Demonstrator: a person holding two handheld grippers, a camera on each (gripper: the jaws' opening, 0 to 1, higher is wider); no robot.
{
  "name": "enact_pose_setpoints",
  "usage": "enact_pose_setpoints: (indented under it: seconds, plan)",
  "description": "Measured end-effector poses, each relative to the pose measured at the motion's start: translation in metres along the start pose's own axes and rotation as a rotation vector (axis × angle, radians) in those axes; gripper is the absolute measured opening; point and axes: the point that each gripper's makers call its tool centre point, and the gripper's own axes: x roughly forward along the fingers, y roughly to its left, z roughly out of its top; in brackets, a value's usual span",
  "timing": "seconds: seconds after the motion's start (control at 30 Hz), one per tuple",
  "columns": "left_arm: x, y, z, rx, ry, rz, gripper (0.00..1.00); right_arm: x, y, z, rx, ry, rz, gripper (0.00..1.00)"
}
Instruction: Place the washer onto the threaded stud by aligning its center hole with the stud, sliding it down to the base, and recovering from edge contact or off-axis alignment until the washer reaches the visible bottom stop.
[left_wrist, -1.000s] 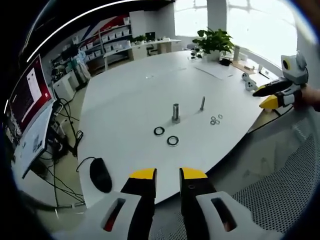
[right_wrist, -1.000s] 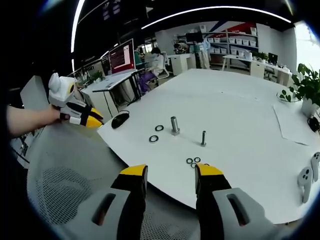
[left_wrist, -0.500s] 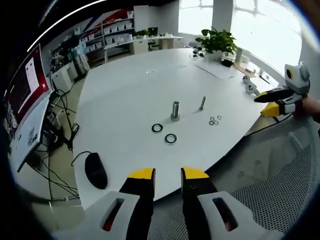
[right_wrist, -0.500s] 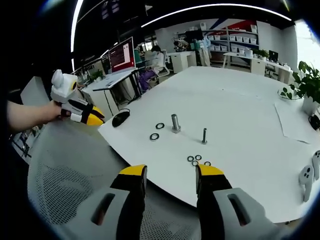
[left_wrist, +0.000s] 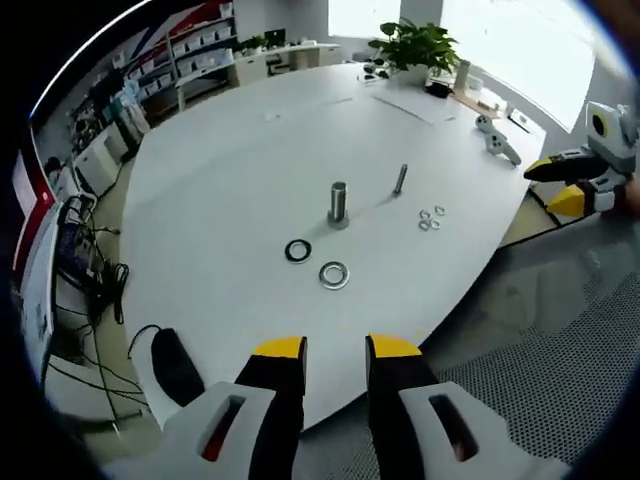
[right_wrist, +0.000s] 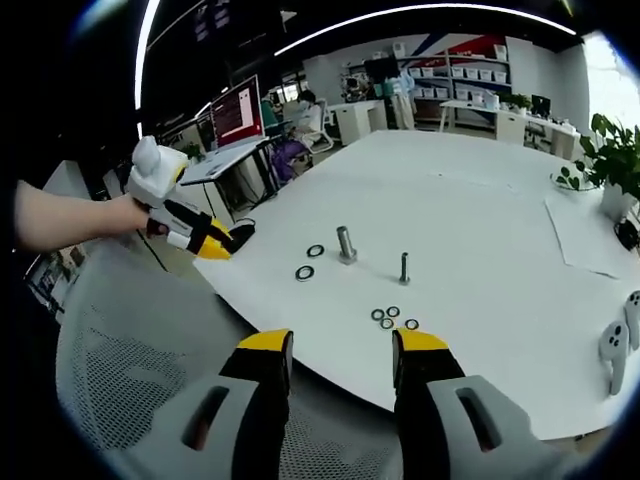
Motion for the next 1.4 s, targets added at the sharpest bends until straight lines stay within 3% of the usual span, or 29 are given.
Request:
enact_pose_setpoints:
  seconds: [0.33, 0.73, 0.87, 0.97, 1.07, 1.4]
  plan:
    - [0.033, -0.001, 0.012, 0.032, 0.074, -0.052, 0.22, -0.001, -0.002, 0.000, 0.016, -0.002, -0.007, 0.42]
    - [0.062, 0.010, 0.008, 0.050, 0.169, -0.071, 0.23, -0.002, -0.004, -0.001, 0.011, 0.000, -0.020, 0.43]
    - [0.071, 0.014, 0.010, 0.007, 0.173, -0.080, 0.25, -0.001, -0.004, -0.002, 0.003, 0.012, -0.017, 0.43]
    - [0.078, 0.005, 0.012, -0.033, 0.174, -0.121, 0.25, -0.002, -0.005, -0.002, 0.008, 0.010, -0.023, 0.43]
    - [0.088, 0.005, 0.008, 0.029, 0.207, -0.109, 0.25, -0.002, -0.007, -0.001, 0.017, 0.003, -0.028, 0.43]
    - [0.108, 0.000, 0.018, 0.065, 0.222, -0.102, 0.29, -0.003, -0.009, -0.002, 0.018, 0.006, -0.037, 0.43]
